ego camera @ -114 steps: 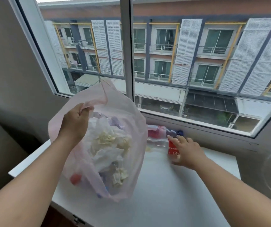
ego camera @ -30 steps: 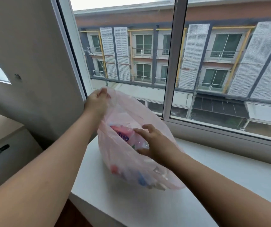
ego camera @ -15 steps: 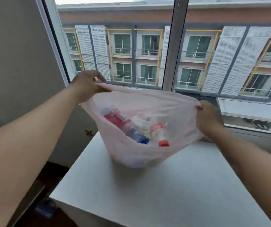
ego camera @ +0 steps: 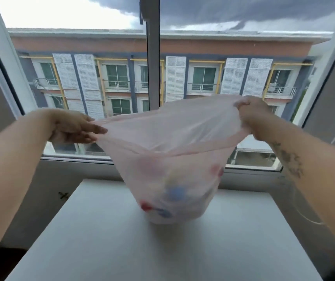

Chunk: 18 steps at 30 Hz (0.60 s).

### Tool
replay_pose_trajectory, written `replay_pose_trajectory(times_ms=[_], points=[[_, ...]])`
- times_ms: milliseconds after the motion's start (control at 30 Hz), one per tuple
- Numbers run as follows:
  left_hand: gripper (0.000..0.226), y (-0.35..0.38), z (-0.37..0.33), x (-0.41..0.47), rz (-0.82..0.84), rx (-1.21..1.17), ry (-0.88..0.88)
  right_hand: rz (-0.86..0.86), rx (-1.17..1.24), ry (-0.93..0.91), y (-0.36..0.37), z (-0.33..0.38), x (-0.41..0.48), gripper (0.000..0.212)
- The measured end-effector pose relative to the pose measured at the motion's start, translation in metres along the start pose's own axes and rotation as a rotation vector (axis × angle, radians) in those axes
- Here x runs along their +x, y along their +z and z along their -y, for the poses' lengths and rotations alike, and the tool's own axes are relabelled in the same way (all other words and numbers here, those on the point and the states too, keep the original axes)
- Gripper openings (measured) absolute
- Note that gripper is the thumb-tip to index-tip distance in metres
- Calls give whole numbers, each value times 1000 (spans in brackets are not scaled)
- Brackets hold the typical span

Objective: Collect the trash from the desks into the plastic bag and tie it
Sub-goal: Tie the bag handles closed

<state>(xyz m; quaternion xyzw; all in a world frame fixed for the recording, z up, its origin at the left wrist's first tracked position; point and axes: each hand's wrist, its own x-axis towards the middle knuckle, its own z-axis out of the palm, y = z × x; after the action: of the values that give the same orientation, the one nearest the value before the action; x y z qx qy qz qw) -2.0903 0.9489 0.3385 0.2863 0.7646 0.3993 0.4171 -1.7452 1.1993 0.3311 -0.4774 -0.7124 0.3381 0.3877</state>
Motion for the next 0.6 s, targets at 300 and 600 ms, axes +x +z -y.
replay_pose_trajectory(times_ms=[300, 600], points=[[21, 74, -36, 41, -208, -404, 261, -70, -2, 24, -49, -20, 15, 25], [20, 123, -59, 61, -502, -293, 355, -279, -24, -143, -48, -24, 16, 25]])
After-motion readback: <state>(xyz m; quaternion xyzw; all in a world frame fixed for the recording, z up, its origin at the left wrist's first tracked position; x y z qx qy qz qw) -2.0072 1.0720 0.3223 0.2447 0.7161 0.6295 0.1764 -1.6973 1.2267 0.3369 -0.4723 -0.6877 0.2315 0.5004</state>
